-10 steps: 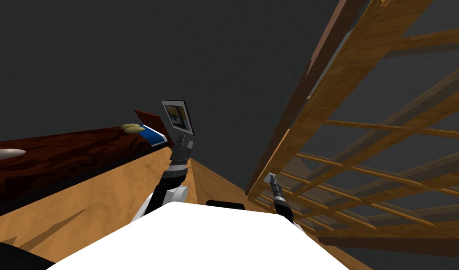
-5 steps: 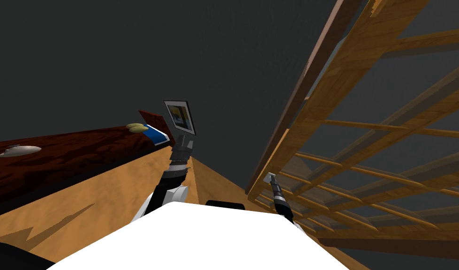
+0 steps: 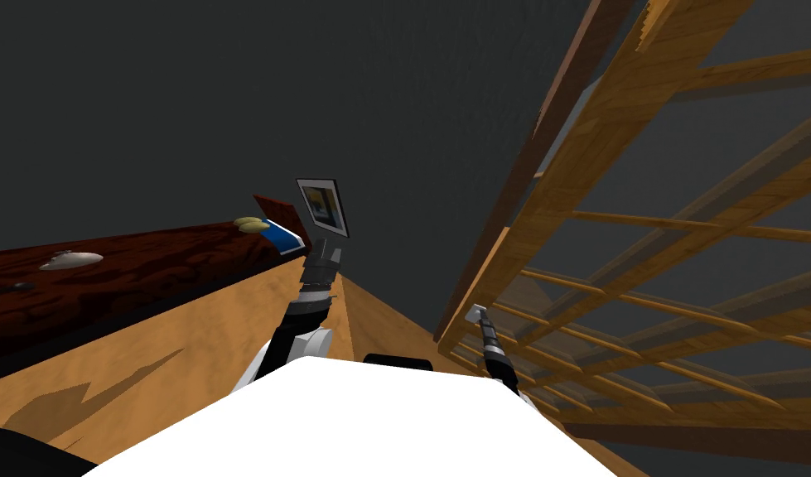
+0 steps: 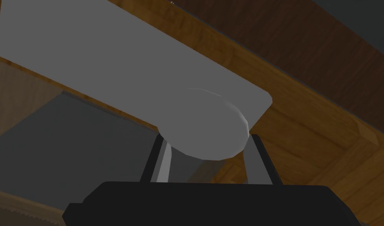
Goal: Pull the door open
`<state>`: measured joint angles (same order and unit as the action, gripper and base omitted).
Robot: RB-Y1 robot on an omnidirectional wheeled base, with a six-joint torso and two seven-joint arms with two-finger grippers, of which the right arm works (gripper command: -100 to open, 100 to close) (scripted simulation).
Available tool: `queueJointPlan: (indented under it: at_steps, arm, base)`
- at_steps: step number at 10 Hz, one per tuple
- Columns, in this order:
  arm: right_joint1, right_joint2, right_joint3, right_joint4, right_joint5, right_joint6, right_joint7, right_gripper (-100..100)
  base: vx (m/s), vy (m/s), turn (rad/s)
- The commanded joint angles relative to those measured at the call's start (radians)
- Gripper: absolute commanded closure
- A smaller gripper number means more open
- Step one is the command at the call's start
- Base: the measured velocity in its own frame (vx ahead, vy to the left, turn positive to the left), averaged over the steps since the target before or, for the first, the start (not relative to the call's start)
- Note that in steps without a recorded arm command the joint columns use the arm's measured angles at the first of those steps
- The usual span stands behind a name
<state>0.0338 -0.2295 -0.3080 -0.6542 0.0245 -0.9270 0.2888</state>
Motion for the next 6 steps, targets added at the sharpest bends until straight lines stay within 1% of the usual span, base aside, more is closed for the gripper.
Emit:
queueJointPlan:
  at_steps: [1, 2, 3, 4, 5, 6]
  arm:
    - [-0.002, 0.001, 0.014, 0.002, -0.02, -0.001, -0.05, 100]
    - [-0.003, -0.001, 0.025, 0.002, -0.039, -0.001, -0.075, 100]
    - [-0.003, -0.001, 0.025, 0.002, -0.039, -0.001, -0.093, 100]
    - [-0.004, -0.003, 0.035, 0.002, -0.058, 0.0, -0.127, 100]
    - [-0.004, -0.003, 0.035, 0.002, -0.058, 0.0, -0.135, 100]
    - [-0.004, -0.005, 0.046, 0.002, -0.077, 0.001, -0.173, 100]
  base:
    - [-0.04, -0.012, 0.059]
    - [-0.059, -0.026, 0.09]
    - [-0.045, -0.019, 0.029]
    - [-0.04, -0.017, 0.035]
    - [-0.031, -0.014, 0.033]
    - [-0.037, -0.012, 0.066]
